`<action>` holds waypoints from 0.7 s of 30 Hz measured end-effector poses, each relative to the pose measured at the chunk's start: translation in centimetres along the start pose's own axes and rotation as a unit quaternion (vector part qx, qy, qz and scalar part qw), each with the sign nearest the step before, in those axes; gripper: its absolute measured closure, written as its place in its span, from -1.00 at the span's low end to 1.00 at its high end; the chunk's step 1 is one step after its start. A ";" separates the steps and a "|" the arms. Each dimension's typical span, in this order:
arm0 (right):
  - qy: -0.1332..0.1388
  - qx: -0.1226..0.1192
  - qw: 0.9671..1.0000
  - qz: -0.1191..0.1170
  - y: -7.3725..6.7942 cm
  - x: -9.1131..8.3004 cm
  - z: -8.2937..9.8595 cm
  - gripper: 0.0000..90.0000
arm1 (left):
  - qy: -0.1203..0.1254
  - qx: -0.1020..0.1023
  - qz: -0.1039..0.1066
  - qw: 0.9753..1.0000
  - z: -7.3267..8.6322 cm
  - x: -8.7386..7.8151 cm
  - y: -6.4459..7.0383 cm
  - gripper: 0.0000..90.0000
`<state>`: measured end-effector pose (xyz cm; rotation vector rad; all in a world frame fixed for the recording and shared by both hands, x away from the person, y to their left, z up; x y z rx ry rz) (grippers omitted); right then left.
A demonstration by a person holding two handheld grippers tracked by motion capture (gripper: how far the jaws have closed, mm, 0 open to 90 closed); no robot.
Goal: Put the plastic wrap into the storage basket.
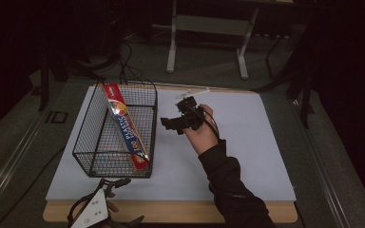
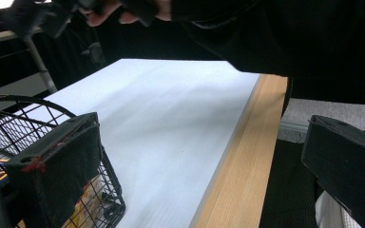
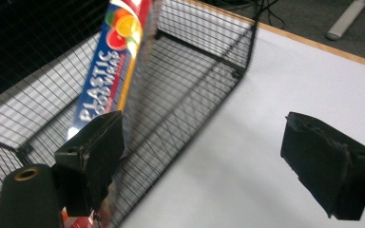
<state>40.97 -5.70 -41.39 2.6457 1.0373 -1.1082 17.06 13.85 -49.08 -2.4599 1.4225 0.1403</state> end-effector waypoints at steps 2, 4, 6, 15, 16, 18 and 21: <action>0.003 0.003 1.000 0.002 0.7 -0.5 0.6 -0.68 | -0.001 -0.001 0.000 1.000 0.0 0.0 0.0 -1.00; 0.005 0.006 1.000 0.009 1.4 -1.0 1.3 -0.68 | -0.002 -0.001 0.001 1.000 0.0 0.1 0.0 -1.00; 0.001 0.012 1.000 0.006 2.1 -1.2 2.0 -0.68 | -0.003 0.001 0.001 1.000 0.0 0.2 0.0 -1.00; -0.003 0.028 1.000 0.004 4.1 -2.3 5.0 -0.68 | -0.004 0.000 0.001 1.000 0.0 0.2 0.0 -1.00; -0.005 0.023 1.000 0.005 4.3 -2.4 5.3 -0.68 | -0.004 0.001 0.001 1.000 0.0 0.2 0.0 -1.00; -0.007 0.023 1.000 0.008 4.6 -2.7 6.1 -0.68 | -0.004 0.001 0.001 1.000 0.0 0.2 0.0 -1.00; -0.012 0.019 1.000 0.010 5.1 -3.1 7.2 -0.68 | -0.005 0.001 0.001 1.000 0.0 0.3 0.1 -1.00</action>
Point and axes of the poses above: each handheld gripper's, and its own axes: x roughly forward along the jaws, z roughly out of its underside, y roughly to its right, the point moved 4 cm from there along x, roughly forward along the jaws, and after that the axes turned 4 degrees about x, right-handed, at the moved point
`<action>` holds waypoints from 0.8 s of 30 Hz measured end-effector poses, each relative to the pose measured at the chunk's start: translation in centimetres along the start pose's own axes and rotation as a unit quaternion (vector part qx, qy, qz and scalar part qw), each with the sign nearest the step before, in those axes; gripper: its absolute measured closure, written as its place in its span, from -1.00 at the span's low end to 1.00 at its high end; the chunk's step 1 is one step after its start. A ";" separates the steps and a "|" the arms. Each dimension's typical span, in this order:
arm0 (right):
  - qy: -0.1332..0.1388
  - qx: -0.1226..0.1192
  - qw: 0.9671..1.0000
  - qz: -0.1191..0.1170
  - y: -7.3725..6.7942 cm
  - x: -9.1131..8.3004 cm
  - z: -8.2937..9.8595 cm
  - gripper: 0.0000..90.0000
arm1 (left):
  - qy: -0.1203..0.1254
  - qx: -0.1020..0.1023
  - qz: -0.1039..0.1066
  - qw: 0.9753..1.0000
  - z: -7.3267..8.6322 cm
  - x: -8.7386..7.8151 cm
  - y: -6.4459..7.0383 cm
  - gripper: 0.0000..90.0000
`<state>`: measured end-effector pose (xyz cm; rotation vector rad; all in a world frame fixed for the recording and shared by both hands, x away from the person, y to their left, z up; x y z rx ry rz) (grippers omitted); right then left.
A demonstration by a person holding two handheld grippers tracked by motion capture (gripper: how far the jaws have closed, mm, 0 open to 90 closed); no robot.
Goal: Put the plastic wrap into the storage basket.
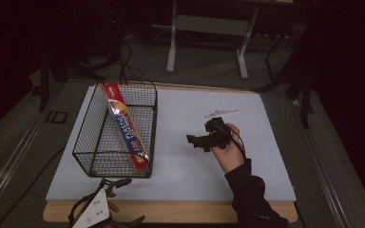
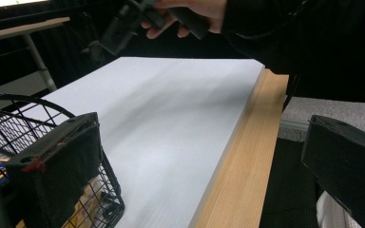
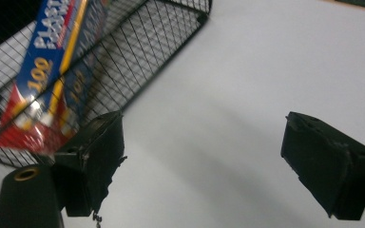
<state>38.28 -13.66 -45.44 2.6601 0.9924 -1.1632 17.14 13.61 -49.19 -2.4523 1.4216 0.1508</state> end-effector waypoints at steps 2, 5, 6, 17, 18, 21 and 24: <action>0.000 0.000 1.000 -0.003 0.4 -0.3 0.7 -0.68 | -0.001 0.000 0.000 1.000 0.0 0.0 0.0 -1.00; -0.005 0.000 1.000 -0.005 0.8 -0.5 1.8 -0.68 | -0.001 0.000 -0.001 1.000 0.0 0.1 0.0 -1.00; -0.006 -0.003 1.000 -0.004 0.9 -0.5 2.2 -0.68 | -0.001 0.000 -0.001 1.000 0.0 0.1 0.0 -1.00; -0.041 -0.017 0.999 -0.006 2.0 -0.6 6.8 -0.69 | -0.003 0.000 -0.001 1.000 0.1 0.2 0.0 -1.00; -0.042 -0.018 0.999 -0.006 2.1 -0.7 7.1 -0.69 | -0.003 0.000 -0.001 1.000 0.1 0.2 0.0 -1.00; -0.042 -0.020 0.999 -0.005 2.3 -1.0 8.0 -0.69 | -0.004 0.001 -0.001 1.000 0.1 0.2 0.0 -1.00; -0.038 -0.026 0.999 -0.005 2.3 -1.4 8.6 -0.69 | -0.004 0.000 0.000 1.000 0.1 0.2 0.0 -1.00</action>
Point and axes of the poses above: each handheld gripper's, and its own axes: x roughly forward along the jaws, z roughly out of its underside, y roughly to its right, the point moved 4 cm from there along x, roughly forward along the jaws, and after that the axes turned 4 degrees about x, right-handed, at the moved point
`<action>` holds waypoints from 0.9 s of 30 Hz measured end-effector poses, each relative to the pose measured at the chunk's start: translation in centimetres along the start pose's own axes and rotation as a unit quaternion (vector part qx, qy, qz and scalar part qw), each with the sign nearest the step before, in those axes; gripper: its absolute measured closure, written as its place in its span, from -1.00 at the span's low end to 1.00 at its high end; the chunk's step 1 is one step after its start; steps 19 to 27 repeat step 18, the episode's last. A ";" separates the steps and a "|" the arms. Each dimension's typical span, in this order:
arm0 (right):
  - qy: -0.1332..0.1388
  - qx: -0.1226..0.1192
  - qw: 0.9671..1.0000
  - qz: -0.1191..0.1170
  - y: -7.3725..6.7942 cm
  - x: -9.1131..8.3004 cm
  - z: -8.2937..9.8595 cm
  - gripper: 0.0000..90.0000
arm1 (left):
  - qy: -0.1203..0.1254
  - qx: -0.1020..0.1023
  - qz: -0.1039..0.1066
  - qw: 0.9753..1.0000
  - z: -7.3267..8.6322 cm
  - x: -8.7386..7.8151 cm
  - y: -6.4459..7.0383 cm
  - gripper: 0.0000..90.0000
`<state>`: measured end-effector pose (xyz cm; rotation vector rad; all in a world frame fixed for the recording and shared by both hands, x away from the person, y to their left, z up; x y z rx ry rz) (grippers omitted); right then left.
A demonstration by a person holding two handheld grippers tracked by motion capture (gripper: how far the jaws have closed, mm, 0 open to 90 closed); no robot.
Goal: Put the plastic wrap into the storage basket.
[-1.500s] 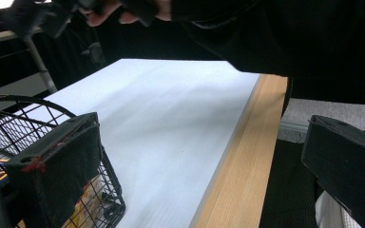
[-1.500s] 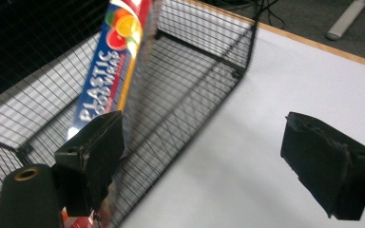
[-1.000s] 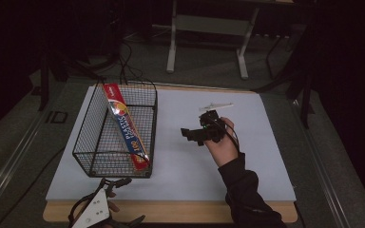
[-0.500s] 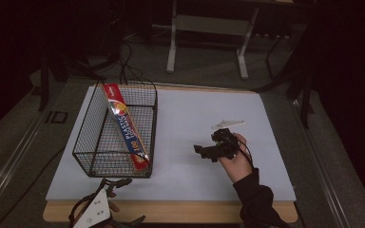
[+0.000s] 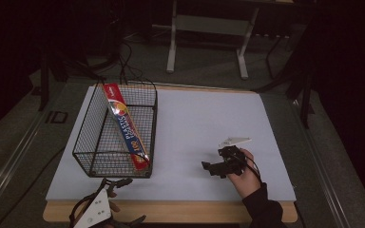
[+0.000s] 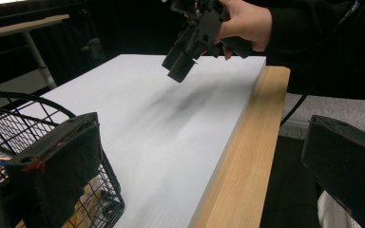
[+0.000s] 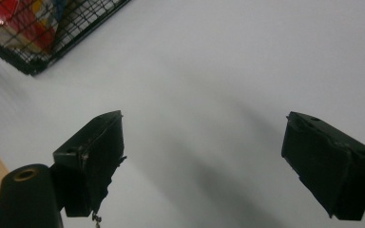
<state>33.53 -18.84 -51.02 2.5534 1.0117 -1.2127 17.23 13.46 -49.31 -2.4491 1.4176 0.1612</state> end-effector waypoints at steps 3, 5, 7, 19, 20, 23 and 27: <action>0.003 -0.007 1.000 0.003 0.1 -0.4 0.5 -0.70 | 0.000 0.001 0.000 1.000 0.0 0.0 0.0 -1.00; 0.010 -0.009 1.000 0.001 0.2 -0.6 0.9 -0.70 | 0.000 0.000 0.000 1.000 0.0 0.0 0.0 -1.00; 0.015 -0.012 1.000 0.008 0.3 -0.8 1.3 -0.70 | 0.001 0.000 0.001 1.000 0.0 0.0 0.0 -1.00; 0.025 -0.019 0.999 0.026 1.0 -0.5 1.7 -0.69 | 0.003 0.001 0.005 1.000 -0.1 -0.1 0.0 -1.00; 0.025 -0.019 0.999 0.026 1.0 -0.5 1.7 -0.69 | 0.003 0.001 0.005 1.000 -0.1 -0.1 0.0 -1.00; 0.025 -0.019 0.999 0.026 1.0 -0.5 1.7 -0.69 | 0.003 0.001 0.005 1.000 -0.1 -0.1 0.0 -1.00; 0.025 -0.019 0.999 0.026 1.0 -0.5 1.7 -0.69 | 0.003 0.001 0.005 1.000 -0.1 -0.1 0.0 -1.00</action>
Point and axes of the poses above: each handheld gripper's, and its own axes: x roughly forward along the jaws, z roughly out of its underside, y roughly to its right, the point moved 4 cm from there along x, roughly forward along the jaws, and after that the axes turned 4 degrees about x, right-handed, at the moved point
